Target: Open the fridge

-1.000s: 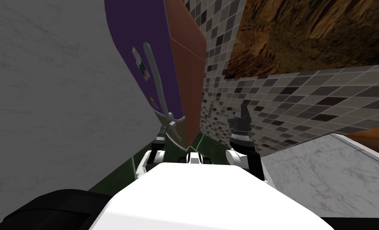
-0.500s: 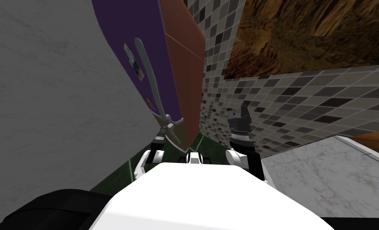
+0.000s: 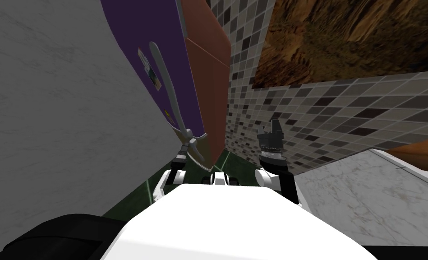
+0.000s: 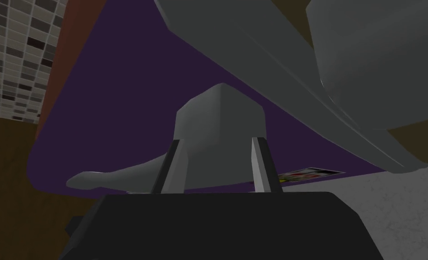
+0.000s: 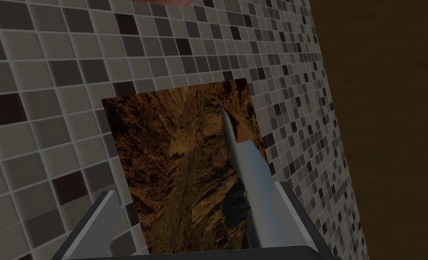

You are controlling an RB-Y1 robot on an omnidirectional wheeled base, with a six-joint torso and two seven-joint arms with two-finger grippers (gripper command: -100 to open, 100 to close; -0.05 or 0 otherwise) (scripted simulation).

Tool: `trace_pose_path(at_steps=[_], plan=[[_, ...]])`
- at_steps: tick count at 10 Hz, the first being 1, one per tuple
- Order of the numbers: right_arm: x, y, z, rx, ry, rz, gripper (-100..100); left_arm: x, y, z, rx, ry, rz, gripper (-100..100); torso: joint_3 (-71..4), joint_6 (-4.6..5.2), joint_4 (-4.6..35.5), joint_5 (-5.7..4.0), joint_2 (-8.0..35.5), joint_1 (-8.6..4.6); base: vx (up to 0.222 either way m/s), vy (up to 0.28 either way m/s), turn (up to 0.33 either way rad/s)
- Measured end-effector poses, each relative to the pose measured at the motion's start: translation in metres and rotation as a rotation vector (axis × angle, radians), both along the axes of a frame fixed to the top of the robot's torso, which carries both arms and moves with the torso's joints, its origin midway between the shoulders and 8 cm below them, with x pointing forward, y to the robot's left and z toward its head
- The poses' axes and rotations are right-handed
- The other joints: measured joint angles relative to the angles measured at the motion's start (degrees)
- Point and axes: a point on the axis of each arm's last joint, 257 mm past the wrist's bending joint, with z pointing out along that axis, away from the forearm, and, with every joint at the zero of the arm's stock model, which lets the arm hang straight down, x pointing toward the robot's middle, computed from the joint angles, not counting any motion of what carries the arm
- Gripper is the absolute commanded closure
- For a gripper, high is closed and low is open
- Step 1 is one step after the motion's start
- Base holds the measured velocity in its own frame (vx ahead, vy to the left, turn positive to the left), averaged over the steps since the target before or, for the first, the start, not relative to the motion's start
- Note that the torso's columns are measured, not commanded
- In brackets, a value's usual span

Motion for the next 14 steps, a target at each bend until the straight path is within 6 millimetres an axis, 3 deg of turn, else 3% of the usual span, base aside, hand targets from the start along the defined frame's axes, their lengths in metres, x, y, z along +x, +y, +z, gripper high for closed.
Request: trace_pose_path(at_steps=[2, 14], plan=[[0.000, 0.000, 0.000, 0.000, 0.000, 0.000, 0, 0.001, -0.005, -0.002, -0.003, 0.006, -0.025, 100, -0.07, -0.23, 0.15, 0.05, -0.06, 0.50, -0.178, 0.262, -0.165], [0.000, 0.000, 0.000, 0.000, 0.000, 0.000, 0, 0.008, -0.023, 0.001, -0.003, 0.026, -0.181, 100, -0.40, -0.21, 0.44, -0.33, -0.41, -0.12, -0.196, 0.255, -0.125]])
